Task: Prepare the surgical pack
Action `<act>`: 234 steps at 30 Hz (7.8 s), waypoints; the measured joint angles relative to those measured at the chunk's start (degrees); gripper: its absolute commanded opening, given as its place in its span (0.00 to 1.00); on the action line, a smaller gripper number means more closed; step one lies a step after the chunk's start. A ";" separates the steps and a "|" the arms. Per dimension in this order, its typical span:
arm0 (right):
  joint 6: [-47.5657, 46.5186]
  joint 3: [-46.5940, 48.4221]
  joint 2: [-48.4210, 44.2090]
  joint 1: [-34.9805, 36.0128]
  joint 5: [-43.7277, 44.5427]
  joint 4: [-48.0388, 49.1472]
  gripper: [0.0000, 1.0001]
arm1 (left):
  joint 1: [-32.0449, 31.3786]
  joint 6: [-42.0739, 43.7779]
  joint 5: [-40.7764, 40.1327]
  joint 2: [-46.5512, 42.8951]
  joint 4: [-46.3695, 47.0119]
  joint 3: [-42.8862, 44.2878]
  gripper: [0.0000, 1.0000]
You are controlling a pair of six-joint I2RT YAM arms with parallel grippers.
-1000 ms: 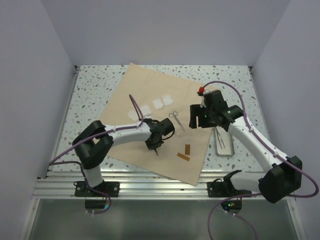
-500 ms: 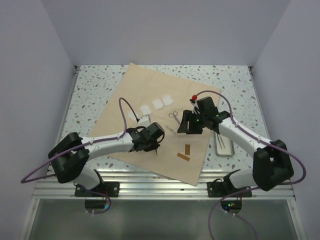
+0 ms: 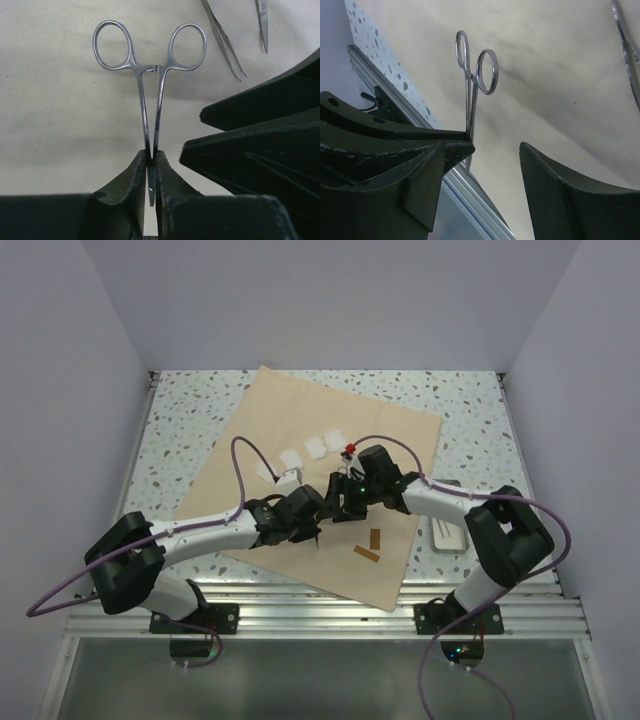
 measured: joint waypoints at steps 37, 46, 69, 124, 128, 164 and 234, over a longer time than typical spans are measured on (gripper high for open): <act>-6.47 5.46 0.68 -3.98 4.28 -9.46 0.00 | 4.22 8.44 2.69 -14.53 6.99 -6.73 0.84; -20.31 14.64 -10.49 -25.90 16.61 -32.92 0.00 | 10.25 15.50 6.93 -20.85 10.84 -11.50 0.82; -32.00 17.59 4.81 -37.18 26.84 -45.13 0.00 | 12.04 19.41 21.70 -20.06 23.21 -16.87 0.79; -23.58 24.98 11.65 -6.62 29.55 -37.07 0.46 | 11.96 11.43 16.28 -0.13 12.92 -2.40 0.69; -20.96 24.65 7.32 -8.59 33.90 -37.05 0.46 | 9.14 5.86 11.67 9.64 3.15 10.54 0.70; -22.08 18.43 -9.20 -19.06 37.31 -36.87 0.47 | 4.85 -19.67 2.75 43.15 -34.69 53.62 0.51; -9.18 11.80 -6.40 -10.75 12.59 -22.32 0.00 | 5.90 15.45 24.52 12.94 24.92 13.14 0.11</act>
